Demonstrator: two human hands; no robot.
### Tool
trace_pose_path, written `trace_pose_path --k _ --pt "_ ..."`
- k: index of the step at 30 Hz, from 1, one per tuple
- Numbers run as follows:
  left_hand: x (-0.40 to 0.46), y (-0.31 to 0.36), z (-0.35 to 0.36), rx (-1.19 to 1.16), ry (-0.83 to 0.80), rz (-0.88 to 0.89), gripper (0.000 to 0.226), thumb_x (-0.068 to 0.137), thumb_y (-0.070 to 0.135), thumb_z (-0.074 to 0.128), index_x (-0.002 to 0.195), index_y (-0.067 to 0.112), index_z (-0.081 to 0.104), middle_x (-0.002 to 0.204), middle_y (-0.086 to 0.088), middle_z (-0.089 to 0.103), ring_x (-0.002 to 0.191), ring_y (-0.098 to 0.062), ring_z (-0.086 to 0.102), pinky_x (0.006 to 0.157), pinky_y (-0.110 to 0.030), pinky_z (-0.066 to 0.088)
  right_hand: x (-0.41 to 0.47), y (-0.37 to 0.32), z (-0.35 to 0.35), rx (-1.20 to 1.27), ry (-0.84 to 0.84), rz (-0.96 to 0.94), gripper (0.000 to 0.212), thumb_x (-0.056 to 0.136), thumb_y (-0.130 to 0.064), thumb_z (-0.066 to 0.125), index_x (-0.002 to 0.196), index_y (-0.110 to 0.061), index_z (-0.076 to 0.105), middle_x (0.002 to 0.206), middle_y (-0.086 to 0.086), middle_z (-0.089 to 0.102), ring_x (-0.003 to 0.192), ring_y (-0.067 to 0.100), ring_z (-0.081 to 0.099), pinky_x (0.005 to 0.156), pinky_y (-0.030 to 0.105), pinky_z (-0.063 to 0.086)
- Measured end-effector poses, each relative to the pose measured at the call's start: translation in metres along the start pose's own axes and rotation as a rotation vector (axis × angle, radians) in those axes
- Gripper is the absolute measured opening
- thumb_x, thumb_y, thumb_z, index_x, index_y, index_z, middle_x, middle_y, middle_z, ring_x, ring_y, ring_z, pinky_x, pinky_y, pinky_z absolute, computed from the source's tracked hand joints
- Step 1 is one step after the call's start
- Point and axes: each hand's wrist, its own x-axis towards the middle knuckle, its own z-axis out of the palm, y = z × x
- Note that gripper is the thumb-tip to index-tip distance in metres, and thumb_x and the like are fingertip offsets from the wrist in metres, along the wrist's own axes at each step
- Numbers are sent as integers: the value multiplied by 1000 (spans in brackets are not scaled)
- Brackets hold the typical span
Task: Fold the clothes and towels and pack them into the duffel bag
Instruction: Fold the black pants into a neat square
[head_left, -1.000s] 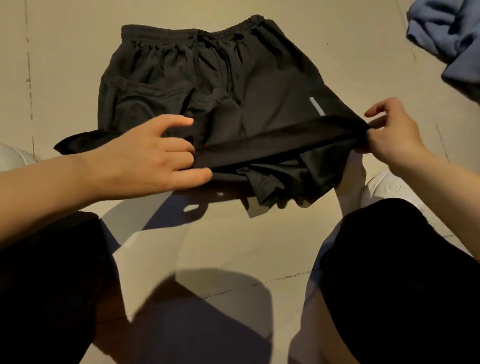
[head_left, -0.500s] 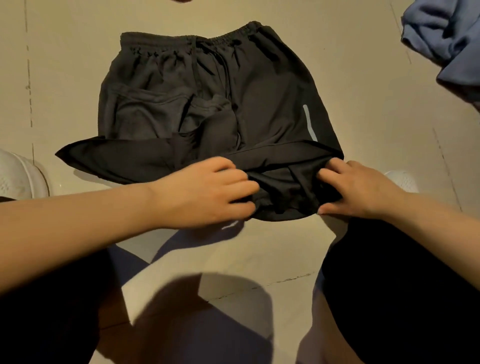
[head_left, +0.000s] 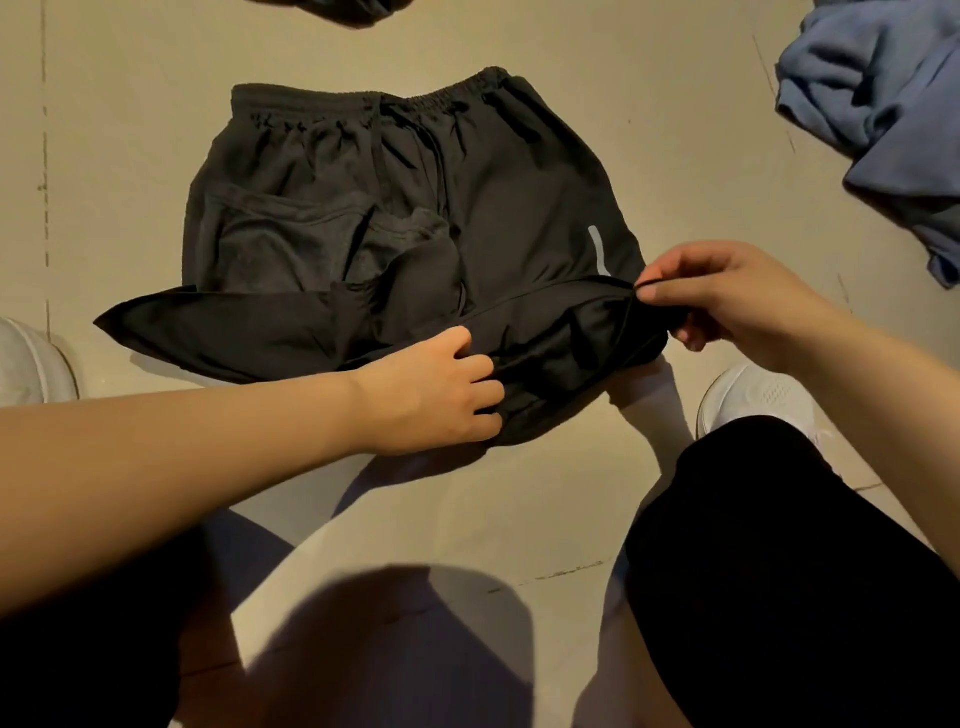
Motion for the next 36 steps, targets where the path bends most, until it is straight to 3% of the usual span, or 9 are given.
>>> trace_pose_path --k 4,12,18,21,24,27,29,34,36 --pt "-5 -1 0 -15 24 -86 14 80 6 60 91 15 63 70 -2 53 65 -23 47 64 -36 41 7 -2 2 87 -45 62 12 87 -1 62 86 -11 69 75 6 62 62 21 54 55 24 54" --pt "6 -2 5 134 -16 80 55 80 10 61 133 18 49 107 -8 62 92 -27 56 69 -39 43 6 -10 -3 206 -152 55 43 79 19 53 104 -13 68 99 9 69 92 20 69 86 27 56" --pt "12 -3 -3 -73 77 -132 26 81 14 53 104 20 65 74 1 57 73 -24 51 62 -35 40 14 -15 11 2 130 -103 14 87 -4 66 85 -18 68 77 2 67 56 11 62 57 21 53" --pt "4 -18 -34 -504 217 -411 34 84 22 49 116 24 59 89 4 63 84 -20 56 69 -34 44 21 -22 9 -14 206 -143 9 89 -13 67 83 -21 66 73 -1 65 50 8 57 49 19 46" --pt "-14 -44 -54 -1032 475 -1031 46 86 12 62 126 32 51 84 10 58 78 -7 56 73 -23 46 37 -37 6 164 278 -145 8 91 -7 62 93 -14 61 81 3 62 54 8 62 57 20 53" --pt "-30 -63 -47 -1167 518 -1450 54 88 15 66 133 32 41 81 7 60 74 -7 58 75 -24 48 56 -40 6 142 266 -58 47 91 -6 62 134 -16 45 118 7 52 85 18 65 81 31 57" --pt "-44 -64 -43 -925 429 -1373 42 92 12 58 129 25 44 90 3 59 78 -11 56 71 -25 44 59 -22 8 -116 332 44 53 88 -12 66 136 -21 44 125 7 50 97 25 62 86 39 55" --pt "-98 -53 -33 -80 122 -298 30 87 7 42 115 11 52 112 -17 57 95 -35 52 67 -43 45 33 27 32 -315 278 284 50 80 -51 71 111 -18 50 110 10 59 96 30 61 81 42 54" --pt "-105 -49 -27 -56 60 -206 32 89 11 40 119 12 51 116 -15 61 102 -32 50 72 -41 45 29 35 38 -405 256 301 55 78 -50 73 112 -16 46 108 9 56 93 30 60 77 41 53"
